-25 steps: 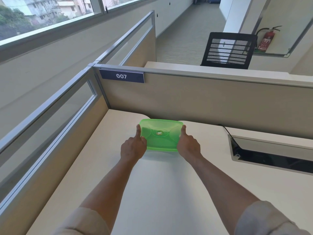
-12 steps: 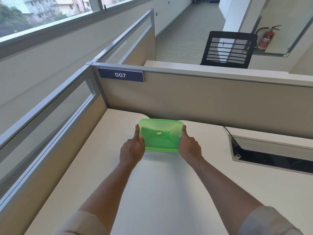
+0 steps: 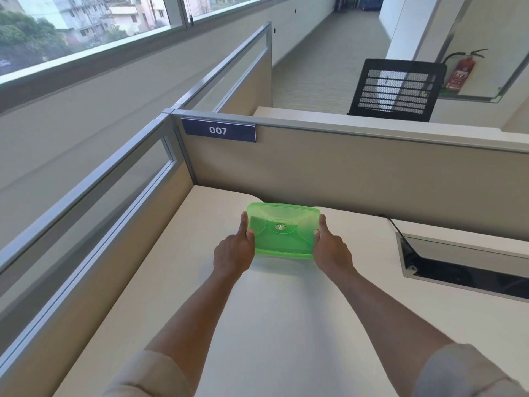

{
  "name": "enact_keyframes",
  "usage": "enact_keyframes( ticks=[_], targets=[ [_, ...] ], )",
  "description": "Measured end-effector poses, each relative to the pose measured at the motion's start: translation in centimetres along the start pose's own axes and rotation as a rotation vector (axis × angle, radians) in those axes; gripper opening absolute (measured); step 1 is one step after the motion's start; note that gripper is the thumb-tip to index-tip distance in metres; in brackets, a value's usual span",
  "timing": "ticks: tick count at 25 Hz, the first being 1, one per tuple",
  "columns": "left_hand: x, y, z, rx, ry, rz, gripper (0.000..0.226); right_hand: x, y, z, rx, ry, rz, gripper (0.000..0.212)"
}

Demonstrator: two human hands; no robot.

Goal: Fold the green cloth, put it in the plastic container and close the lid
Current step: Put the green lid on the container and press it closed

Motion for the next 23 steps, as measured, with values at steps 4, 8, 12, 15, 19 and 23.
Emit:
enact_keyframes(
  ticks=[4, 8, 12, 15, 19, 23],
  targets=[
    [-0.5, 1.6, -1.3, 0.153, 0.197, 0.094, 0.063, 0.0, -1.0, -2.0, -0.18, 0.119, -0.07, 0.06],
    [0.1, 3.8, 0.4, 0.069, 0.094, 0.258, 0.058, -0.4, -2.9, -2.4, -0.226, 0.214, -0.217, 0.065],
    [0.6, 5.4, 2.7, 0.05, -0.048, 0.293, 0.059, -0.6, -5.1, -1.0, -0.214, 0.154, -0.33, 0.064],
    [0.6, 5.2, 3.6, 0.111, -0.066, 0.277, 0.06, -0.3, -5.2, 0.2, -0.234, 0.09, -0.353, 0.063],
    [0.5, 5.0, 4.1, 0.159, -0.026, 0.277, 0.061, -0.3, -5.2, 0.7, -0.278, 0.097, -0.349, 0.062],
    [0.3, 4.9, 4.4, 0.188, 0.01, 0.284, 0.061, -0.7, -5.1, 0.9, -0.316, 0.147, -0.343, 0.062]
  ],
)
Point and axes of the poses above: each hand's wrist, its own x-axis towards the middle knuckle, its own z-axis out of the palm, y = z × x, the point moved 5 cm from there along x, towards the middle knuckle, and after that the axes turned 13 degrees about -x, right-handed, at the moved point
